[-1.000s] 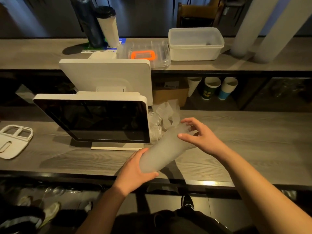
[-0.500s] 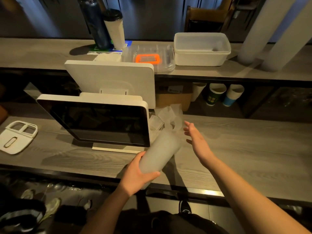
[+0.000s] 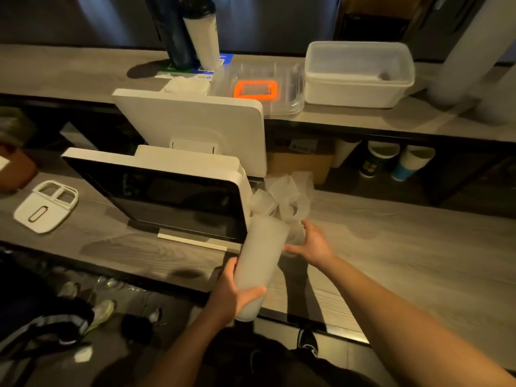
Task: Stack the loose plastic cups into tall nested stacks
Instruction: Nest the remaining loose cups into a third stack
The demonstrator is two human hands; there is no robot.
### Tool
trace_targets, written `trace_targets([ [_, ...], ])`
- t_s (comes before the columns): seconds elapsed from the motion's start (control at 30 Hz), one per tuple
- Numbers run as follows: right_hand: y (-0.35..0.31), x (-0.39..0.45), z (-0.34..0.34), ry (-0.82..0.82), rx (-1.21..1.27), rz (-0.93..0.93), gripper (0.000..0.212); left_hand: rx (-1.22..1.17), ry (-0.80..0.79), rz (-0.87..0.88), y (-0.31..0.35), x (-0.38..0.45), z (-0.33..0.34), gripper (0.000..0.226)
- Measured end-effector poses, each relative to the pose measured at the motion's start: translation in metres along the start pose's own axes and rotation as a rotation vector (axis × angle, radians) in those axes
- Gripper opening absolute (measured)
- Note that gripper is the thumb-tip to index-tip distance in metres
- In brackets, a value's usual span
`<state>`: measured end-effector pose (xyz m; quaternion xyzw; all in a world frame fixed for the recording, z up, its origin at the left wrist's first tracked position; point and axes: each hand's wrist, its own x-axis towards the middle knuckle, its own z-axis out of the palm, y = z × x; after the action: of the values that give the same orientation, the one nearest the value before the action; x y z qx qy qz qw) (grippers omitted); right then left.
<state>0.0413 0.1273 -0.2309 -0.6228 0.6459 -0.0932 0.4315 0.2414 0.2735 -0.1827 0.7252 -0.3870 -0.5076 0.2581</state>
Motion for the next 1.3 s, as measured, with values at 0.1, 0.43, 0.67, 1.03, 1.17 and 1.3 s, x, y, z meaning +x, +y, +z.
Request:
trace_targets([
  [0.1, 0.003, 0.008, 0.008, 0.016, -0.031, 0.018, 0.092, 0.023, -0.007, -0.019, 0.003, -0.002, 0.001, 0.114],
  [0.43, 0.03, -0.004, -0.024, 0.089, 0.157, 0.065, 0.085, 0.046, 0.003, -0.012, 0.007, 0.001, 0.003, 0.091],
  [0.67, 0.009, -0.03, -0.077, 0.159, 0.75, 0.033, 0.066, 0.19, -0.017, 0.047, 0.016, 0.005, 0.005, 0.093],
  [1.03, -0.033, -0.062, -0.091, -0.099, 0.517, -0.173, 0.048, 0.251, -0.017, 0.134, 0.022, 0.001, 0.003, 0.092],
  [1.17, -0.039, -0.07, -0.074, -0.134, 0.455, -0.186, 0.057, 0.252, -0.001, 0.135, 0.023, -0.001, 0.002, 0.093],
  [1.3, -0.038, -0.077, -0.058, -0.244, 0.48, -0.192, 0.074, 0.243, 0.007, 0.111, 0.026, -0.003, 0.002, 0.099],
])
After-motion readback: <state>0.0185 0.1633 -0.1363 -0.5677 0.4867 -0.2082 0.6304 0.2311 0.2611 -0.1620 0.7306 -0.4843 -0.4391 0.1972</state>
